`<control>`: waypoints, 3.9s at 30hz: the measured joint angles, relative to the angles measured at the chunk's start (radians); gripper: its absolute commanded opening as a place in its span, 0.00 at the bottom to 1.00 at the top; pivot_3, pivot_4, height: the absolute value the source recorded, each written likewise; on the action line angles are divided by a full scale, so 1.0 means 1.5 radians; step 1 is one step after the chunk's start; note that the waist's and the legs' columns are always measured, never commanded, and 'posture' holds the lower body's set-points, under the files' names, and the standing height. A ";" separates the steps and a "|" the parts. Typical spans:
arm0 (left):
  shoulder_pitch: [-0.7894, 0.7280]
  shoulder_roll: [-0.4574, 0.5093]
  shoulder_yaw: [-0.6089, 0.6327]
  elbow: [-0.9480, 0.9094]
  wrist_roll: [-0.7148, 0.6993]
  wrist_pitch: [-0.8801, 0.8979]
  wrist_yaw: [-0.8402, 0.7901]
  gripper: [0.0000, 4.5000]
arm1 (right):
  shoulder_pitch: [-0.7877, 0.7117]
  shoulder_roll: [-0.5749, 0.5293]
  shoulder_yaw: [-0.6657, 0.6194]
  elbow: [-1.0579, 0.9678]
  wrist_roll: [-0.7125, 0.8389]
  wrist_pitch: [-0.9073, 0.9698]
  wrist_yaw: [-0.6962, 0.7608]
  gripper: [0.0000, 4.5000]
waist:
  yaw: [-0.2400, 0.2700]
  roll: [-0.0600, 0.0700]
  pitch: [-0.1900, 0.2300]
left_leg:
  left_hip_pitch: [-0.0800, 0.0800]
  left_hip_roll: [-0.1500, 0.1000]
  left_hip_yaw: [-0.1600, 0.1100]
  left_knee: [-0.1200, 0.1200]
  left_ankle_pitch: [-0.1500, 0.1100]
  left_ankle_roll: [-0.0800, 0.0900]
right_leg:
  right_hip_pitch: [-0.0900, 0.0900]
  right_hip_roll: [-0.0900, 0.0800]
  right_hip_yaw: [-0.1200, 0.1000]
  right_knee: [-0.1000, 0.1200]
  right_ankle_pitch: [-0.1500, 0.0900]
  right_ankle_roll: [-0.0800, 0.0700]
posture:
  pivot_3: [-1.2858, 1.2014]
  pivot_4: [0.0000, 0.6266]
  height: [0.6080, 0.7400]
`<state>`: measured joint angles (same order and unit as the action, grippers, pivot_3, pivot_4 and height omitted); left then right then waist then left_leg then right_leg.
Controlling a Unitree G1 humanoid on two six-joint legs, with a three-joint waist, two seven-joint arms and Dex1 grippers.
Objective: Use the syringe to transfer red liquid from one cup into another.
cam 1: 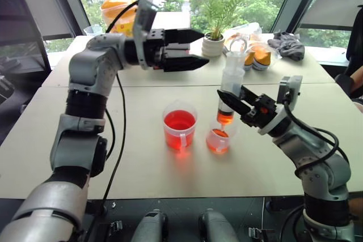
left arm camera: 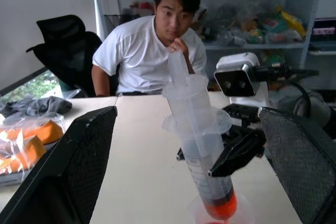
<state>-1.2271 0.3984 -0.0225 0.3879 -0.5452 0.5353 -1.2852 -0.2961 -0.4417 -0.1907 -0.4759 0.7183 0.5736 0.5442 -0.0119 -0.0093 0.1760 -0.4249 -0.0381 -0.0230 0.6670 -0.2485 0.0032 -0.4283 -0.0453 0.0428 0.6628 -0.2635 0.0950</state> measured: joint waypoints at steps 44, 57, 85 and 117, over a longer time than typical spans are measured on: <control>0.047 -0.123 -0.030 0.018 0.052 -0.060 -0.020 0.00 | -0.031 -0.089 0.009 -0.047 0.065 0.101 -0.051 0.31 | 0.000 0.000 0.000 | 0.000 0.000 0.000 0.000 0.000 0.000 | 0.000 0.000 0.001 0.000 0.000 0.000 | 0.52 0.24 1.00; 0.047 -0.124 -0.032 0.012 0.054 -0.041 -0.013 0.39 | -0.031 -0.109 -0.017 -0.047 0.098 0.104 -0.063 0.31 | 0.000 0.000 0.000 | 0.000 0.000 0.000 0.000 0.000 0.000 | 0.001 0.000 0.001 0.000 0.000 0.000 | 0.52 0.24 1.00; 0.241 0.094 0.019 -0.218 -0.006 0.092 0.036 0.99 | -0.410 -0.337 -0.077 0.347 0.265 0.515 -0.329 0.31 | 0.002 0.000 0.000 | -0.001 0.001 -0.001 -0.004 0.000 0.000 | 0.000 -0.002 0.000 -0.004 -0.001 -0.002 | 0.52 0.24 1.00; 0.369 0.201 0.045 -0.394 -0.090 0.165 0.124 1.00 | -0.243 -0.489 0.018 0.197 -0.010 0.486 0.248 0.99 | 0.000 0.001 0.000 | -0.001 0.001 0.000 -0.003 -0.001 0.002 | 0.001 -0.002 0.000 -0.007 0.000 0.000 | 0.52 0.24 1.00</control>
<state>-0.6731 0.6994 0.0445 -0.2030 -0.6801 0.7831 -1.0985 -0.6603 -1.1747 -0.1631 -0.1809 0.7029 1.3022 0.9161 -0.0123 -0.0073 0.1766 -0.4262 -0.0367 -0.0233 0.6619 -0.2505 0.0059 -0.4268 -0.0476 0.0431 0.6527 -0.2636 0.0945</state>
